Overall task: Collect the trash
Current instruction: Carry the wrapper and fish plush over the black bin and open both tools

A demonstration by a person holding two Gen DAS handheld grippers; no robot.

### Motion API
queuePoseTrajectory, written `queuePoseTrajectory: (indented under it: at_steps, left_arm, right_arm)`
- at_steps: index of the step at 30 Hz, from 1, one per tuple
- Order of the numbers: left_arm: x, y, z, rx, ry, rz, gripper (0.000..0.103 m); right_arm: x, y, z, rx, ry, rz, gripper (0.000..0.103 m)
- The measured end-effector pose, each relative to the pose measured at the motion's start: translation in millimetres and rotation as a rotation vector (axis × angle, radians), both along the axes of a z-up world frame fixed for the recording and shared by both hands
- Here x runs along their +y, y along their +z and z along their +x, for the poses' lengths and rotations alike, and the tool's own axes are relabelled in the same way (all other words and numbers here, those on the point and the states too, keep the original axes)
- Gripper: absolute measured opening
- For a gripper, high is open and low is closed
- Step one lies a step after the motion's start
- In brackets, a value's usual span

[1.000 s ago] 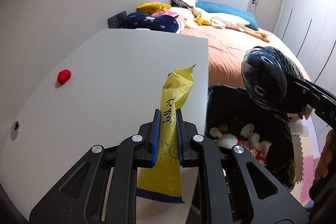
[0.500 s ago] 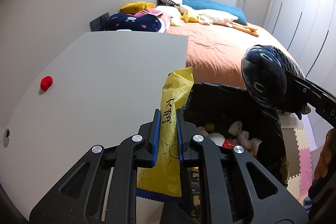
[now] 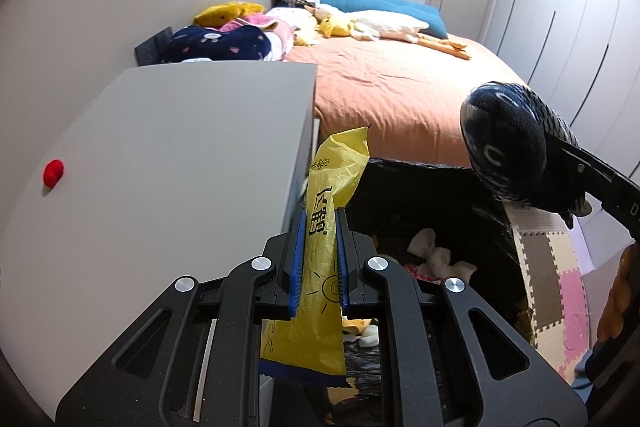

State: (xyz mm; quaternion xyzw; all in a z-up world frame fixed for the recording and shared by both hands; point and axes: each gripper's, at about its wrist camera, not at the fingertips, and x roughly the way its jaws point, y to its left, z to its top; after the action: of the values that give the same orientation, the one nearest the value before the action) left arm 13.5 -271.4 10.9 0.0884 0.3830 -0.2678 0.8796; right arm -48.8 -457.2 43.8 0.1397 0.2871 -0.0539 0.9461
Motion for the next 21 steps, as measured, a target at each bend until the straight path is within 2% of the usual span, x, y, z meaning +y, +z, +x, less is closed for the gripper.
queuePoseTrajectory:
  at_steps: [21]
  left_arm:
    - [-54.1,-6.5,-8.1,0.028,-0.122,0.002,0.013]
  right_arm:
    - [-48.0,-9.3,-25.7,0.022,-0.165,-0.011,0.032]
